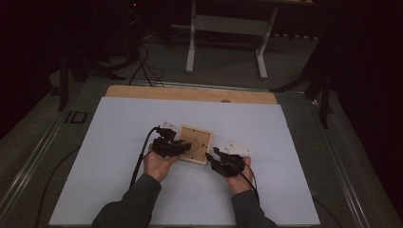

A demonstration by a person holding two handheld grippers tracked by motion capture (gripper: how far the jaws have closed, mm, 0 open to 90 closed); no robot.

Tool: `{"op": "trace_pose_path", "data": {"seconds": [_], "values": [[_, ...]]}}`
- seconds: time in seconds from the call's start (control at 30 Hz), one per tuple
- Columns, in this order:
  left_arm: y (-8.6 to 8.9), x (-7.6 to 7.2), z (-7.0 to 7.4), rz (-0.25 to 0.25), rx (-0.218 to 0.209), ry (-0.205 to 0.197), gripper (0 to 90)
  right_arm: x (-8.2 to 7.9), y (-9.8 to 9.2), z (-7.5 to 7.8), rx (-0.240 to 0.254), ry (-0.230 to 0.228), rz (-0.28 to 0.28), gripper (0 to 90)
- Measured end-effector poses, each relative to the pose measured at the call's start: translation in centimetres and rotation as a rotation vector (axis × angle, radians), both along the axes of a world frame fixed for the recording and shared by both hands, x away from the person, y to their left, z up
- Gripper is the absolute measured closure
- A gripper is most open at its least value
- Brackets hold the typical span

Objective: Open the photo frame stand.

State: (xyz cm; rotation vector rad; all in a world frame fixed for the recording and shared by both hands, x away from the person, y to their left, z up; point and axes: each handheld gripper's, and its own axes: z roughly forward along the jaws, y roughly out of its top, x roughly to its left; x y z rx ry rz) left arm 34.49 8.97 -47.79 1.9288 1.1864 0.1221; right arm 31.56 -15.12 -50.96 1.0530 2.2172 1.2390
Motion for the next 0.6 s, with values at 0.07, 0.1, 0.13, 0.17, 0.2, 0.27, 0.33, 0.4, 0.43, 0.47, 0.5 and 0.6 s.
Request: {"op": "trace_pose_path", "data": {"seconds": [0.07, 0.1, 0.13, 0.17, 0.2, 0.27, 0.33, 0.4, 0.43, 0.47, 0.5, 0.6], "values": [[0.1, -0.2, 0.0, -0.004, -0.001, -0.008, 68.4, 0.1, -0.1, 0.1, 0.005, -0.001, -0.001, 58.2], [0.2, -0.3, 0.0, -0.006, -0.001, -0.008, 68.5, 0.1, -0.2, 0.3, 0.004, 0.0, -0.002, 58.1], [0.2, -0.4, -0.1, -0.008, -0.002, -0.01, 68.6, 0.1, -0.3, 0.4, 0.007, -0.001, 0.0, 57.9], [0.3, -0.5, -0.1, -0.01, -0.002, -0.011, 68.7, 0.2, -0.4, 0.5, 0.009, -0.001, 0.0, 57.9], [0.4, -0.6, -0.2, -0.009, -0.005, -0.015, 68.6, 0.2, -0.4, 0.6, 0.013, -0.001, 0.001, 57.7], [0.5, -0.8, -0.3, -0.01, -0.006, -0.019, 68.7, 0.4, -0.5, 0.9, 0.021, 0.004, 0.002, 57.2], [0.6, -1.0, -0.3, -0.011, -0.007, -0.023, 68.7, 0.6, -0.5, 1.1, 0.028, 0.008, 0.003, 56.9], [0.7, -1.2, -0.4, -0.014, -0.008, -0.026, 68.9, 1.0, -0.5, 1.2, 0.033, 0.014, 0.003, 56.6], [0.7, -1.3, -0.4, -0.015, -0.009, -0.027, 68.9, 1.2, -0.5, 1.3, 0.034, 0.018, 0.003, 56.5], [0.8, -1.4, -0.5, -0.016, -0.01, -0.027, 68.9, 1.4, -0.4, 1.4, 0.037, 0.023, 0.002, 56.4], [0.8, -1.5, -0.5, -0.018, -0.009, -0.03, 69.0, 1.6, -0.4, 1.5, 0.041, 0.024, 0.002, 56.2], [0.9, -1.7, -0.5, -0.024, -0.006, -0.036, 69.3, 2.1, -0.3, 1.9, 0.051, 0.032, 0.006, 55.8]]}}
